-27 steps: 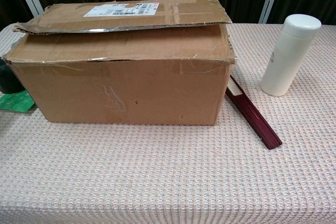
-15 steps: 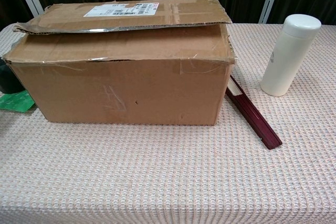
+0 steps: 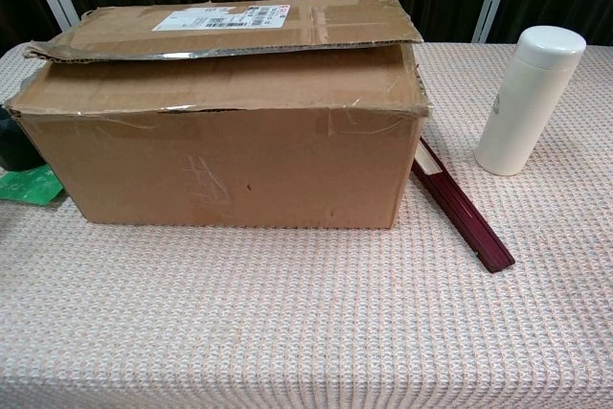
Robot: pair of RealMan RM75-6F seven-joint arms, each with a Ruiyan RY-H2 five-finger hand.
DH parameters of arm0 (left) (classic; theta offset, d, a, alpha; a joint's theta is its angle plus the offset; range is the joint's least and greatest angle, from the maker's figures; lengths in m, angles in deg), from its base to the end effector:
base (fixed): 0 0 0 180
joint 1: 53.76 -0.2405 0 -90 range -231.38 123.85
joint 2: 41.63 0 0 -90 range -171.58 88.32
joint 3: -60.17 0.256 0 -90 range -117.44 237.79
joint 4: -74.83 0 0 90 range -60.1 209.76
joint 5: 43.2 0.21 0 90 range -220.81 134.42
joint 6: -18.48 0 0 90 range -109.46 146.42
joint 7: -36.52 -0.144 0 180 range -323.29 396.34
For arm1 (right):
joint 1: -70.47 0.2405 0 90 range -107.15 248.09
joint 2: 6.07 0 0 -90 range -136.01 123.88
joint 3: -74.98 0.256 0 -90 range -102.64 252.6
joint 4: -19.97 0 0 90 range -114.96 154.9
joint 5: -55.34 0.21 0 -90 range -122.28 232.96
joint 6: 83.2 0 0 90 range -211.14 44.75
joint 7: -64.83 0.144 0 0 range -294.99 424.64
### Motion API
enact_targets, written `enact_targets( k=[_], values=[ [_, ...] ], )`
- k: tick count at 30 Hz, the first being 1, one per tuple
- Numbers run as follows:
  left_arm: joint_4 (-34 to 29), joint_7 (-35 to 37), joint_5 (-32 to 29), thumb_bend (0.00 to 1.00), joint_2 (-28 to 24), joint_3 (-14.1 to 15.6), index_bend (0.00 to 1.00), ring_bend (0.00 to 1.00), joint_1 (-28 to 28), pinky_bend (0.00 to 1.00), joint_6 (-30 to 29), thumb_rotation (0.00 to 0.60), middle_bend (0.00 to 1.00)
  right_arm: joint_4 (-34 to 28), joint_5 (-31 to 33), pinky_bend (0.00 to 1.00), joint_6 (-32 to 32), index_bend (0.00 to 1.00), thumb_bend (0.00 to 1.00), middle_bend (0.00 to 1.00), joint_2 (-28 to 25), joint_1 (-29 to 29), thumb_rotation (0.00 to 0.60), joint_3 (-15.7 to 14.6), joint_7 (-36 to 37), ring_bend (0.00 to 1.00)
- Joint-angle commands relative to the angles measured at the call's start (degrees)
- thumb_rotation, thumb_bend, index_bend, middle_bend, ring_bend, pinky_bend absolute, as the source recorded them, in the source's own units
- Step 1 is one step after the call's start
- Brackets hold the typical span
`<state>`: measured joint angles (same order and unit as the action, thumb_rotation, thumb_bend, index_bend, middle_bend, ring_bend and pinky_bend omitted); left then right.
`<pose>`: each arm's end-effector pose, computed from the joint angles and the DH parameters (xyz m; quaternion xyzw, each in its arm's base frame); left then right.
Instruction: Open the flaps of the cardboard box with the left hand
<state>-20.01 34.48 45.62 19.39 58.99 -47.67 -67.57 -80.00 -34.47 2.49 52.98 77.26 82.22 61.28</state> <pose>-0.2976 0.1807 0.1677 -0.6239 -0.3592 -0.3871 0.5761 -0.2667 -0.2028 0.1832 0.6102 -0.3286 0.4348 0.5750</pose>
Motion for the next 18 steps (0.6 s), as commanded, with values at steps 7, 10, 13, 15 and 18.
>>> enact_targets(
  k=[7, 10, 13, 15, 18],
  values=[
    [0.02, 0.07, 0.39, 0.0, 0.46, 0.38, 0.1, 0.07, -0.32, 0.19, -0.12, 0.273, 0.1, -18.97, 4.18, 0.0, -17.89, 0.0, 0.18, 0.0, 0.4, 17.67, 0.6, 8.27, -17.29, 0.0],
    [0.18, 0.33, 0.2, 0.0, 0.62, 0.29, 0.1, 0.07, -0.3, 0.19, 0.01, 0.273, 0.1, -19.27, 8.1, 0.0, -22.33, 0.0, 0.18, 0.0, 5.83, 22.77, 0.6, 9.09, -23.5, 0.0],
    [0.39, 0.5, 0.15, 0.0, 0.62, 0.21, 0.1, 0.07, -0.32, 0.19, -0.01, 0.272, 0.1, -18.33, 11.72, 0.0, -24.68, 0.0, 0.18, 0.0, 11.07, 26.54, 0.6, 9.12, -28.99, 0.0],
    [0.54, 0.83, 0.09, 0.0, 0.63, 0.19, 0.1, 0.07, -0.35, 0.19, -0.01, 0.274, 0.1, -17.29, 13.95, 0.0, -25.77, 0.0, 0.18, 0.0, 14.03, 28.55, 0.6, 8.99, -31.56, 0.0],
    [0.95, 1.18, -0.03, 0.0, 0.57, 0.2, 0.1, 0.07, -0.4, 0.19, 0.07, 0.272, 0.1, -15.71, 17.22, 0.0, -26.31, 0.0, 0.18, 0.0, 17.57, 30.79, 0.6, 8.62, -34.9, 0.0]
  ],
)
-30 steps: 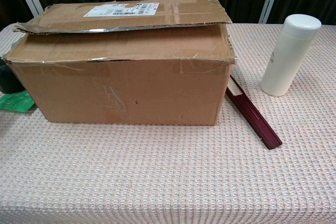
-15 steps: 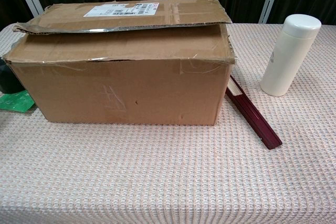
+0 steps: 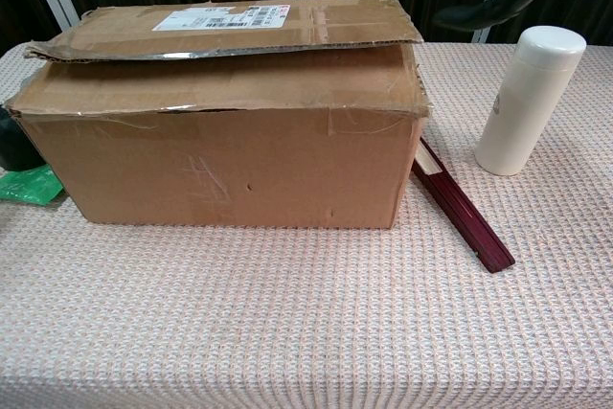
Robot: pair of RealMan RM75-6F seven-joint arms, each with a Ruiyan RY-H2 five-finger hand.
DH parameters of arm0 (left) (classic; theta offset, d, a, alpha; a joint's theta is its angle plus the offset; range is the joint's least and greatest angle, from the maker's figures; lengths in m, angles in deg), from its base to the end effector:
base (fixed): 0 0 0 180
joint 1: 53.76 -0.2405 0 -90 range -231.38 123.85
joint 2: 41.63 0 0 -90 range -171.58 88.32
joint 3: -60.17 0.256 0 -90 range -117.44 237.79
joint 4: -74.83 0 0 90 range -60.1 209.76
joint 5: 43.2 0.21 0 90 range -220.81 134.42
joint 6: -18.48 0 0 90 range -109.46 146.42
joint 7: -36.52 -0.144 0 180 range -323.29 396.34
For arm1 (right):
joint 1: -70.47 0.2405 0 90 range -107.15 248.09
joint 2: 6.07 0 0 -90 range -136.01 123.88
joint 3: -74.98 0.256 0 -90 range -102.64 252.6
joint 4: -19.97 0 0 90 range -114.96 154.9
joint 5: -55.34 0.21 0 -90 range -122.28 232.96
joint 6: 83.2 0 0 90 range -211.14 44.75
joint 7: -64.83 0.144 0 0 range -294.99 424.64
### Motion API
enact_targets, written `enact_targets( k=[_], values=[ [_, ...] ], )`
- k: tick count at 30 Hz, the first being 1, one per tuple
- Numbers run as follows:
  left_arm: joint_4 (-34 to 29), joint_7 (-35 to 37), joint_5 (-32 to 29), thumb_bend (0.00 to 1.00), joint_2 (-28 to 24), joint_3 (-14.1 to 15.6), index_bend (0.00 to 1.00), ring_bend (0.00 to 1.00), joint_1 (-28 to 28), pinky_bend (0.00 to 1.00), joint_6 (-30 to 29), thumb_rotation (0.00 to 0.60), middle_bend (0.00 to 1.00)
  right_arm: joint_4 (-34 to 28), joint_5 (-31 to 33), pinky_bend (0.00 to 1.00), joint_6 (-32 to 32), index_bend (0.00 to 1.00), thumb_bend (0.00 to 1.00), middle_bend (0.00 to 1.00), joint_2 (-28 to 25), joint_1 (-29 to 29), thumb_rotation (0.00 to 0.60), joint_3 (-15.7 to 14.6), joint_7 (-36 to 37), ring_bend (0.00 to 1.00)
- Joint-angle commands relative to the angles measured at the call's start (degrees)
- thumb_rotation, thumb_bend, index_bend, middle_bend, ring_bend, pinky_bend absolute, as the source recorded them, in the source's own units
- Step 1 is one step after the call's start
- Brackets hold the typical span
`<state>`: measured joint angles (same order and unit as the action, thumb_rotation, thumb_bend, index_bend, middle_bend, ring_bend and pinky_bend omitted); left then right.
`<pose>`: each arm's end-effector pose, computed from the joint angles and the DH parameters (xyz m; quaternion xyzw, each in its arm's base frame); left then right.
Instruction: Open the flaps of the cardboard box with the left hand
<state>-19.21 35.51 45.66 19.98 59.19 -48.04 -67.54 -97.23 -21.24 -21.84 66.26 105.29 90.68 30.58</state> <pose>-0.3011 0.1783 0.1652 -0.6209 -0.3667 -0.3882 0.5739 -0.0674 -0.2772 0.0792 0.7574 -0.2456 0.4640 0.3883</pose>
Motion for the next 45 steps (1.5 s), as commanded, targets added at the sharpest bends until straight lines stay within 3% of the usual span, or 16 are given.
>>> enact_targets(
  k=[1, 14, 30, 37, 45],
  values=[
    [0.3, 0.38, -0.16, 0.0, -0.03, -0.03, 0.1, 0.07, -0.05, 0.19, 0.07, 0.273, 0.1, 2.1, 4.79, 0.0, -1.84, 0.0, 0.18, 0.0, 5.37, 3.38, 0.6, -0.09, -5.35, 0.0],
    [1.42, 1.67, -0.28, 0.0, 0.06, -0.11, 0.1, 0.07, 0.01, 0.19, 0.41, 0.273, 0.1, 9.35, 8.4, 0.0, -0.44, 0.0, 0.18, 0.0, 12.1, 8.82, 0.6, -1.0, -12.23, 0.0],
    [2.47, 3.05, -0.48, 0.0, 0.42, 0.15, 0.1, 0.07, -0.71, 0.19, -0.1, 0.273, 0.1, 15.81, 12.3, 0.0, 1.72, 0.0, 0.22, 0.0, 15.54, 14.27, 0.6, 2.1, -13.76, 0.0],
    [2.61, 3.7, -0.53, 0.0, -0.29, 0.08, 0.1, 0.07, -0.97, 0.19, -0.41, 0.27, 0.1, 17.37, 13.6, 0.0, 2.32, 0.0, 0.32, 0.0, 15.81, 18.04, 0.6, 5.13, -16.45, 0.0],
    [2.8, 4.41, -0.95, 0.0, -0.83, -0.21, 0.1, 0.07, -1.28, 0.19, -0.79, 0.275, 0.1, 19.78, 18.71, 0.0, 2.12, 0.0, 0.32, 0.0, 15.57, 24.4, 0.6, 10.14, -21.67, 0.0]
  ],
)
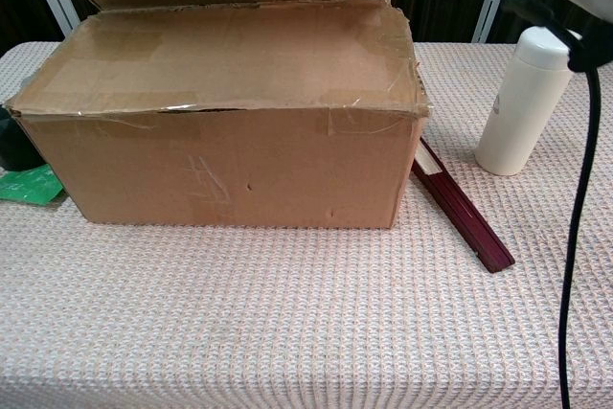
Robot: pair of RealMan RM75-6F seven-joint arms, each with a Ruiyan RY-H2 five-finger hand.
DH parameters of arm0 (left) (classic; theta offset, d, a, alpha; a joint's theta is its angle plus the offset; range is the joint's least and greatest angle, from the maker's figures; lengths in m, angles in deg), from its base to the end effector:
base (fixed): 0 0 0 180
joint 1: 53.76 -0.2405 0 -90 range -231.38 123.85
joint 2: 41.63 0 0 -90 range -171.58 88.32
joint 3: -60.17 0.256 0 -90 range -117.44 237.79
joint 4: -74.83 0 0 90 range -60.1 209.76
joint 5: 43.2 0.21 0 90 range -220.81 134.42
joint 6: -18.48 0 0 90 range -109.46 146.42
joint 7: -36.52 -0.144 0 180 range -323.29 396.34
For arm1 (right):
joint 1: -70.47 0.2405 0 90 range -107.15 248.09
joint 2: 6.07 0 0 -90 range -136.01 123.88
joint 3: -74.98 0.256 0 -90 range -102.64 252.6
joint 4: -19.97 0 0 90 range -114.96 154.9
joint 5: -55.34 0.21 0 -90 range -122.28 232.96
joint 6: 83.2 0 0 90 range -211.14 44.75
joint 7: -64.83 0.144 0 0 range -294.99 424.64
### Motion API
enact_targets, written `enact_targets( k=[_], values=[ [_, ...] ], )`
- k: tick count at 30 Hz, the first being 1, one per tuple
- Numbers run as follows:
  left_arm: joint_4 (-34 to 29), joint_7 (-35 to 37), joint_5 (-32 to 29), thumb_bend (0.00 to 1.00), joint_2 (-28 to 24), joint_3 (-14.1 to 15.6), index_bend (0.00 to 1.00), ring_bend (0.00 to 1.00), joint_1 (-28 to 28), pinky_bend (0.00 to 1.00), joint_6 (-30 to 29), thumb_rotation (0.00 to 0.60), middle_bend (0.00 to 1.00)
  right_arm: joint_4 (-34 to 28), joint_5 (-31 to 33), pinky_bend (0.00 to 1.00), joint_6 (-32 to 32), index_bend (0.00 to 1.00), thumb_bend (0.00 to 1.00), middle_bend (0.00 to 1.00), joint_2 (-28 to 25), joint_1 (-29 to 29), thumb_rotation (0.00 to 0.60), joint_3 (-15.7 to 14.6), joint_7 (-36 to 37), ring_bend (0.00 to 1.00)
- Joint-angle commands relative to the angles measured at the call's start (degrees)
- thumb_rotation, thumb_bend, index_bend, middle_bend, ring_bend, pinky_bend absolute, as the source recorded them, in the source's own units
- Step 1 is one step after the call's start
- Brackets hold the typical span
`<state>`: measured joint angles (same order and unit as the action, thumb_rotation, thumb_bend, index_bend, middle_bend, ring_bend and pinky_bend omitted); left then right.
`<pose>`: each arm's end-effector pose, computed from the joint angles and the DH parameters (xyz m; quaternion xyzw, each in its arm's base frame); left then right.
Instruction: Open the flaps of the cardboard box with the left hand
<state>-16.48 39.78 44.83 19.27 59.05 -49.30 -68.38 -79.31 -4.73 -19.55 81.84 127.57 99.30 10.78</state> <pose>-0.3158 0.1730 0.1770 -0.6052 -0.3761 -0.3889 0.5840 0.0290 -0.3556 0.0409 0.7421 -0.1226 0.4600 0.4719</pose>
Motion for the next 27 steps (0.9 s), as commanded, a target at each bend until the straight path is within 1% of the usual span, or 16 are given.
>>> enact_targets(
  k=[1, 5, 7, 11, 19, 24, 27],
  values=[
    [0.1, 0.21, -0.15, 0.0, -0.18, -0.1, 0.1, 0.07, -0.03, 0.19, 0.06, 0.276, 0.1, 2.7, 3.07, 0.0, -0.3, 0.0, 0.32, 0.0, 0.09, 2.9, 0.6, 1.9, -2.54, 0.0],
    [0.07, 0.52, -0.15, 0.0, -0.53, -0.22, 0.1, 0.07, -0.05, 0.19, -0.03, 0.275, 0.1, 7.23, 7.13, 0.0, -0.85, 0.0, 0.32, 0.0, 1.0, 6.04, 0.6, 2.54, -5.58, 0.0],
    [0.14, 0.73, -0.23, 0.0, -0.74, -0.31, 0.1, 0.07, -0.2, 0.19, -0.29, 0.276, 0.1, 9.83, 8.87, 0.0, -1.47, 0.0, 0.32, 0.0, 1.55, 7.24, 0.6, 1.93, -6.61, 0.0],
    [0.36, 1.13, -0.65, 0.0, -1.18, -0.43, 0.1, 0.07, -0.5, 0.19, -0.52, 0.278, 0.1, 15.84, 10.35, 0.0, -2.43, 0.0, 0.32, 0.0, 3.08, 8.7, 0.6, 0.07, -6.88, 0.0],
    [0.76, 1.63, -1.32, 0.0, -1.67, -0.56, 0.1, 0.07, -1.0, 0.19, -0.7, 0.283, 0.1, 27.85, 8.56, 0.0, -0.98, 0.0, 0.36, 0.0, 7.47, 9.97, 0.6, -1.3, -1.74, 0.0],
    [0.88, 1.66, -1.6, 0.0, -1.35, -0.79, 0.1, 0.07, -0.9, 0.19, -0.46, 0.294, 0.1, 31.19, 5.2, 0.0, 0.96, 0.0, 0.33, 0.0, 8.23, 9.85, 0.6, -0.31, 5.16, 0.0],
    [0.89, 1.51, -1.56, 0.0, -1.2, -0.86, 0.1, 0.07, -0.71, 0.19, -0.19, 0.3, 0.1, 30.56, 3.7, 0.0, 2.52, 0.0, 0.32, 0.0, 7.38, 9.26, 0.6, 0.55, 8.4, 0.0]
  ],
)
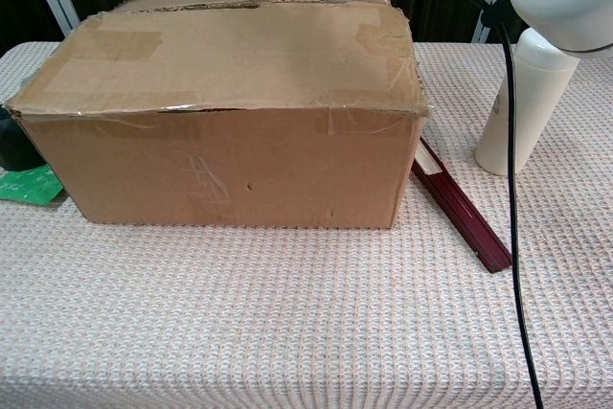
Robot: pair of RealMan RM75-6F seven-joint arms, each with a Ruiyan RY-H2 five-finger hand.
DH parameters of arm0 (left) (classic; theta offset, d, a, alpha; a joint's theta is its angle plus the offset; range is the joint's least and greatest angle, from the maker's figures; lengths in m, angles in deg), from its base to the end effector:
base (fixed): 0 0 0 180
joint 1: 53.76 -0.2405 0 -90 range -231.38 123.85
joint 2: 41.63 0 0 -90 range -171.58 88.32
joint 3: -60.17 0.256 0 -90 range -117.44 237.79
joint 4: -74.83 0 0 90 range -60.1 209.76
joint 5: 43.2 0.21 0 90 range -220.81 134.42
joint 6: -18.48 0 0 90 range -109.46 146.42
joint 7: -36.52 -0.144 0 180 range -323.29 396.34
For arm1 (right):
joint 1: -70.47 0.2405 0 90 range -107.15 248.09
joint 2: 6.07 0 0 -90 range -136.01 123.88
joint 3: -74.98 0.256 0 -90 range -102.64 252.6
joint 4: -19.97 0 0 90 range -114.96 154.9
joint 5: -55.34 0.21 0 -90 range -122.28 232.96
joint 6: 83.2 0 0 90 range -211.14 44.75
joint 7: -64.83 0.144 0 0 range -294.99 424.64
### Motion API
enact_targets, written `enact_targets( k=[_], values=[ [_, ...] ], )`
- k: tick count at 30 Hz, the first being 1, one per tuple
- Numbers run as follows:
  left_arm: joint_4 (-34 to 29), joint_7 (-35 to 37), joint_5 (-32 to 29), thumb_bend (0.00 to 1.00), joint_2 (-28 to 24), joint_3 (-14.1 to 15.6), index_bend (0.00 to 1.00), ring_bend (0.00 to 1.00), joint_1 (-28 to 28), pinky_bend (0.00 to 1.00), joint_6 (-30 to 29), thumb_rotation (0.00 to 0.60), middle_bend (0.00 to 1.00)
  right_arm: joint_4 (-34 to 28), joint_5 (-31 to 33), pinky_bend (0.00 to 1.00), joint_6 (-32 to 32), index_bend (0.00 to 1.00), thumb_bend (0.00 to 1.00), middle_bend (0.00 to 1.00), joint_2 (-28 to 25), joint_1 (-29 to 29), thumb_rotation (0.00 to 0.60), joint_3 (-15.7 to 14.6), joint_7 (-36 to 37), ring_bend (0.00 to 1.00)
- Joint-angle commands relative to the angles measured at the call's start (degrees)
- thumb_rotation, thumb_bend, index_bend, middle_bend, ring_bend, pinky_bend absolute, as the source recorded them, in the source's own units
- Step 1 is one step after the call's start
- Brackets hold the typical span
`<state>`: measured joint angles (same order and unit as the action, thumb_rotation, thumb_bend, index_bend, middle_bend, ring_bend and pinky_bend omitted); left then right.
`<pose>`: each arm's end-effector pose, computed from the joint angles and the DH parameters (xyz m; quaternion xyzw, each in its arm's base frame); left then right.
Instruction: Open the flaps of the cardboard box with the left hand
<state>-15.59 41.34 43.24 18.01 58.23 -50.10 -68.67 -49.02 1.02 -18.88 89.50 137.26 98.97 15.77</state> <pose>-0.3242 0.1719 0.1905 -0.5915 -0.3763 -0.3842 0.6008 0.0133 -0.4478 0.0354 0.6858 -0.1056 0.4105 0.5916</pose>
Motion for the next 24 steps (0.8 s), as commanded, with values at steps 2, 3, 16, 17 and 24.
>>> enact_targets(
  k=[2, 3, 16, 17, 24],
  values=[
    [0.0, 0.13, 0.35, 0.0, 0.12, -0.16, 0.1, 0.07, 0.36, 0.19, 0.19, 0.299, 0.1, -2.74, -3.68, 0.0, 3.46, 0.0, 0.32, 0.0, -2.19, -1.84, 0.6, 0.93, 5.7, 0.0],
    [-0.05, 0.29, 0.59, 0.0, 0.05, -0.23, 0.1, 0.07, 0.53, 0.19, 0.23, 0.298, 0.1, -4.34, -4.54, 0.0, 4.4, 0.0, 0.32, 0.0, -3.22, -2.71, 0.6, 0.76, 6.58, 0.0],
    [-11.15, 9.45, 5.46, 0.0, -10.03, -5.96, 0.1, 0.07, 11.75, 0.19, 7.77, 0.331, 0.1, -32.75, -21.54, 0.0, 26.29, 0.0, 0.31, 0.0, -30.21, -29.79, 0.6, -9.51, 18.7, 0.0],
    [-11.93, 10.34, 5.48, 0.0, -10.41, -6.61, 0.11, 0.07, 13.11, 0.19, 9.04, 0.332, 0.1, -33.02, -23.15, 0.0, 28.65, 0.0, 0.31, 0.0, -31.34, -32.25, 0.6, -10.62, 20.84, 0.0],
    [-15.02, 9.95, 2.44, 0.0, -9.09, -11.42, 0.14, 0.07, 26.36, 0.19, 24.23, 0.383, 0.1, -28.45, -29.57, 0.0, 48.47, 0.0, 0.3, 0.0, -33.92, -50.84, 0.6, -16.36, 36.48, 0.0]
  ],
)
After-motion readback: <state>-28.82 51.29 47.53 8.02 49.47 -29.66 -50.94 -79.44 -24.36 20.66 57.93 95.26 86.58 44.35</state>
